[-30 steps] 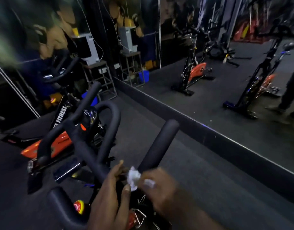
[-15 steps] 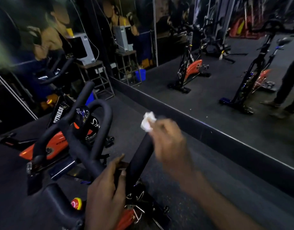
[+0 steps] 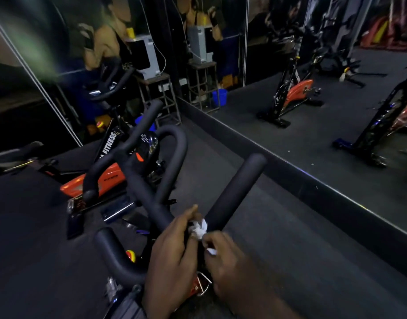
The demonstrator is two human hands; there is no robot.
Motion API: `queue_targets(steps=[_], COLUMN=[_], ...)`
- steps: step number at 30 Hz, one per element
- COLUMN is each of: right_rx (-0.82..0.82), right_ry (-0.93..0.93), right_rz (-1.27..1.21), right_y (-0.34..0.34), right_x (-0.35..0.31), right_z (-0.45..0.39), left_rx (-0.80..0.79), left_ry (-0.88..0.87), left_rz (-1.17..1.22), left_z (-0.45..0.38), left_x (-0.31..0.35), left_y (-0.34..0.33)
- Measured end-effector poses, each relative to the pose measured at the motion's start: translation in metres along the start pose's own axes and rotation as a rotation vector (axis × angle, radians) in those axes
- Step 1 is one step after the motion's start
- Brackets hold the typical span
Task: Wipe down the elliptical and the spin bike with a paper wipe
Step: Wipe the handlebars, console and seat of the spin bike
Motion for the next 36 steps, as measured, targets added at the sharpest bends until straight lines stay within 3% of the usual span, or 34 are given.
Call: queue_targets(steps=[2,6,7,11,12,15,17,18,20,22,23,27,32,36], right_rx=[0.006,0.428,0.414,0.114,0.122,0.394,0.458,0.382,0.076,-0.05,-0.01,0.419,0.282,0.573], right_ry=[0.051,-0.057,-0.064,0.2,0.204,-0.035,-0.175,-0.157,-0.031,0.111,0.113,-0.098,0.056,-0.316], right_rz=[-0.035,0.143,0.153,0.153,0.129,0.226,0.156,0.118,-0.004,-0.019,-0.023,0.111,0.165,-0.072], right_y=[0.013,0.091,0.085,0.02,0.026,0.09,0.107,0.089,0.032,0.012,0.02,0.092,0.046,0.097], right_x=[0.016,0.069,0.065,0.014,0.022,0.075,0.087,0.078,0.031,0.006,0.015,0.075,0.038,0.086], right_z=[-0.014,-0.067,-0.063,-0.007,-0.014,-0.07,-0.079,-0.067,-0.022,0.004,-0.004,-0.066,-0.024,-0.075], left_rx=[-0.081,-0.174,-0.183,-0.159,-0.156,-0.173,-0.149,-0.137,-0.121,-0.121,-0.125,-0.13,-0.135,-0.205], left_ry=[0.005,0.018,0.035,0.188,0.204,0.227,0.25,0.245,0.252,0.261,0.251,0.212,0.151,0.111], left_rz=[0.008,-0.037,0.003,0.32,0.376,0.454,0.498,0.505,0.523,0.534,0.524,0.508,0.38,0.286], left_z=[-0.001,-0.019,-0.029,-0.073,-0.08,-0.09,-0.09,-0.091,-0.09,-0.089,-0.089,-0.084,-0.083,-0.085], left_x=[0.003,0.004,0.005,0.011,0.015,0.02,0.018,0.017,0.014,0.012,0.012,0.012,0.015,0.021], left_y=[-0.005,-0.012,-0.016,-0.028,-0.029,-0.035,-0.038,-0.038,-0.038,-0.039,-0.038,-0.038,-0.041,-0.051])
Point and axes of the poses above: each hand's wrist, its own z-axis away from the middle knuckle, its own y-axis out of the back of the hand, x = y × z, the point moved 6 cm from there along -z, towards the middle knuckle, and after that the axes turned 11 degrees about z, right-handed, at the moved point
